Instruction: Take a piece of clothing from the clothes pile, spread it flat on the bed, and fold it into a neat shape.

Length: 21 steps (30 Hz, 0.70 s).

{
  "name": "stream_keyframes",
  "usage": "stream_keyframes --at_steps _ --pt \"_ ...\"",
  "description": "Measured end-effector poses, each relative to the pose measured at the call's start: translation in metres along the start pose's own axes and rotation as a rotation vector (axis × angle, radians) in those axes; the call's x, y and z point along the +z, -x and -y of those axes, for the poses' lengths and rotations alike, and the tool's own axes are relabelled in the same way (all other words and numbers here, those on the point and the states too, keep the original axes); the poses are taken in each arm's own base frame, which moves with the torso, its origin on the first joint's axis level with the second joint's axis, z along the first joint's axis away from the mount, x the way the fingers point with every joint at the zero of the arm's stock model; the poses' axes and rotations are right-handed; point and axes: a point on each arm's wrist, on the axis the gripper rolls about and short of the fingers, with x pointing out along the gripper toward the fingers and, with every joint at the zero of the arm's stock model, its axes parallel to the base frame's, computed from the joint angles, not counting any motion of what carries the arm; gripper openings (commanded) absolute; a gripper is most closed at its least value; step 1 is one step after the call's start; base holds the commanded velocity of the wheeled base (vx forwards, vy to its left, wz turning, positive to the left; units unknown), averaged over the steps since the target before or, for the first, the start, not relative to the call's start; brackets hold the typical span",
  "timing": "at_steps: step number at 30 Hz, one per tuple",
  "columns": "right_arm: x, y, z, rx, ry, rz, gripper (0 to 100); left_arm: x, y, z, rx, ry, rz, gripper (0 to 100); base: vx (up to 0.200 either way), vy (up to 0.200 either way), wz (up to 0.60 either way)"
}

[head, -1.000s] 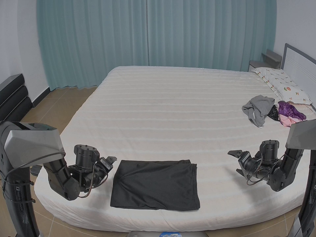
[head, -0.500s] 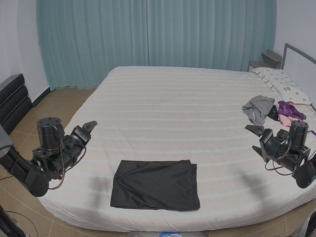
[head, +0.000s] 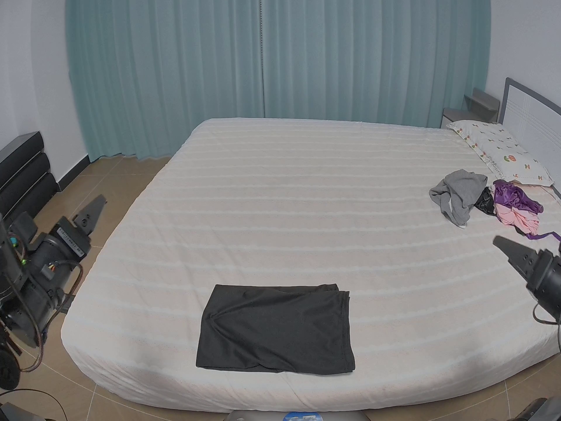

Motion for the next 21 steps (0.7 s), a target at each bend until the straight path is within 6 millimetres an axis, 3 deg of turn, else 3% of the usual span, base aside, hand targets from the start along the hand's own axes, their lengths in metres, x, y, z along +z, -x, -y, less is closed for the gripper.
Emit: stream_keyframes --at_steps 10,16,21 --pt "-0.025 0.085 0.008 -0.043 0.317 0.009 100 0.023 0.081 -0.024 0.060 -0.216 0.084 100 0.000 0.000 0.00" --pt "-0.037 0.114 0.013 -0.095 0.415 0.079 100 0.028 0.132 -0.046 0.123 -0.365 0.179 100 0.000 0.000 0.00" --pt "-0.049 0.135 0.017 -0.120 0.527 0.145 100 0.019 0.166 -0.062 0.179 -0.473 0.236 100 0.000 0.000 0.00"
